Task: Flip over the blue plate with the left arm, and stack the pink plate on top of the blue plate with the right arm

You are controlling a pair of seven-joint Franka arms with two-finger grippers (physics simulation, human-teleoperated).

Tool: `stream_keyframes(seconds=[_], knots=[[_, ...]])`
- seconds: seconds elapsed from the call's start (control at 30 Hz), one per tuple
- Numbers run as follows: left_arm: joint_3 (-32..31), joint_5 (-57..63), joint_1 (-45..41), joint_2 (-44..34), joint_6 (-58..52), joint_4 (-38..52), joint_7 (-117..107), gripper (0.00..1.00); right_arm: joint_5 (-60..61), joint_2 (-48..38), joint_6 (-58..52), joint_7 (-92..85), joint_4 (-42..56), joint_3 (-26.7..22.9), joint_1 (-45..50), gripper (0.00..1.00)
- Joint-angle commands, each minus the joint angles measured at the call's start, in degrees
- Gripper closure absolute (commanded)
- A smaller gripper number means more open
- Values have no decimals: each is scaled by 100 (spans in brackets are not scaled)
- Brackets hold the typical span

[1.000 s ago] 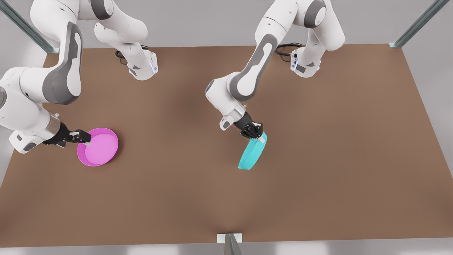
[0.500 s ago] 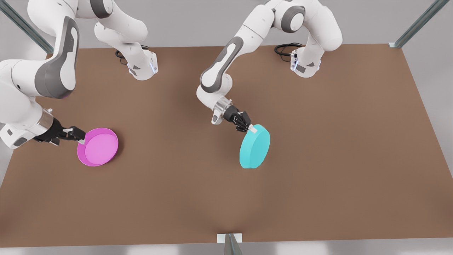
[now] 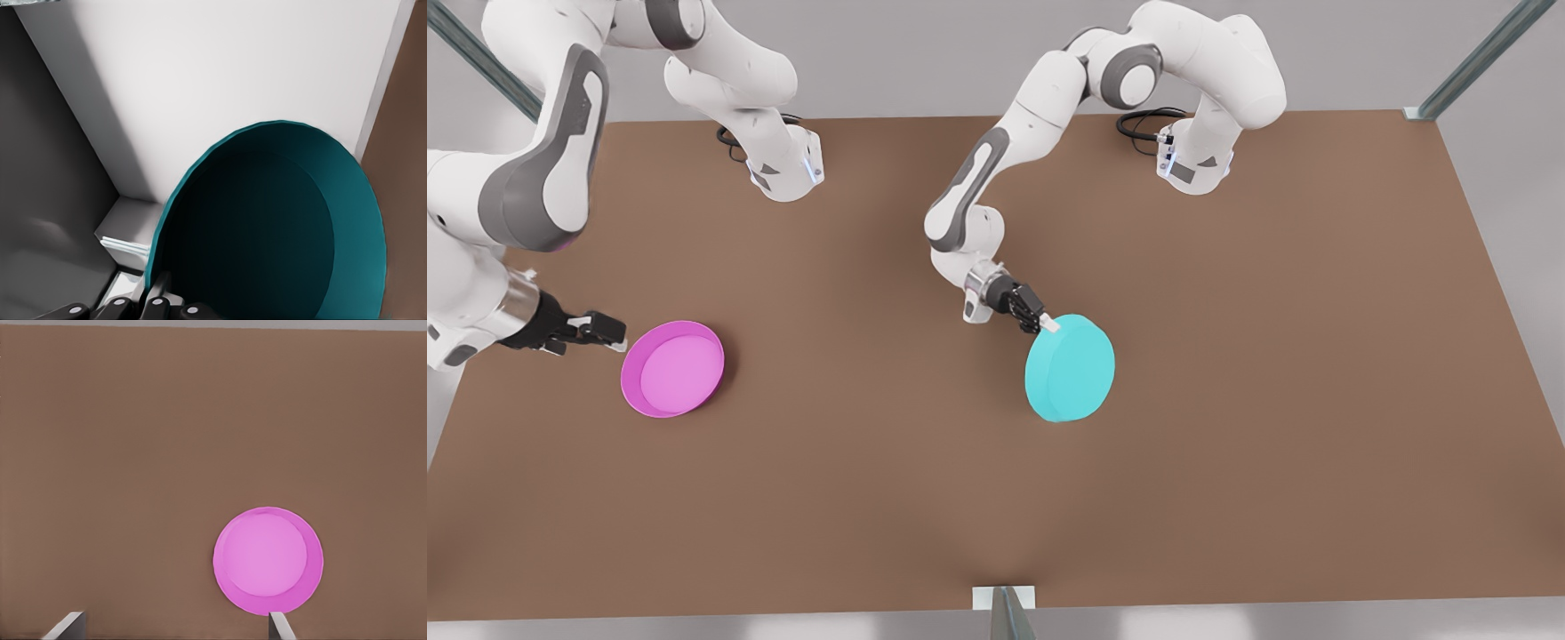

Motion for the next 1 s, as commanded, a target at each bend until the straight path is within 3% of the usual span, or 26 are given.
stream_keyframes(seconds=[0.0,0.07,0.1,0.17,0.4,0.5,0.57,0.63,0.9,0.97], knots=[[0,-33,0,19,8,0,-2,79,34,19,122,-54,-72,-1,-23,0],[-8,-33,0,98,17,18,-2,78,157,45,861,-414,-793,-1,-216,0],[-8,-51,0,186,17,88,7,64,402,72,992,-493,-1065,-1,-383,0],[-8,-51,18,353,25,141,16,0,491,28,1098,-889,-1532,-18,-603,0],[-35,-332,71,1004,17,782,-230,0,1018,449,1441,-2216,-1752,-659,-673,0],[-887,-604,686,1021,60,1749,-573,0,1388,766,1432,-2717,-1831,-721,-1148,0],[-896,-1386,695,995,394,2022,-819,0,1660,1161,1441,-3042,-1778,-827,-1236,0],[-896,-1984,730,942,518,2215,-872,0,2327,1759,1564,-3930,-1769,-1248,-1218,0],[-984,-2977,730,907,878,2734,-977,0,2477,2515,2373,-4888,-1778,-1301,-1271,0],[-984,-3127,739,898,983,2901,-1039,0,2504,2708,2408,-5178,-1769,-1310,-1289,6]])
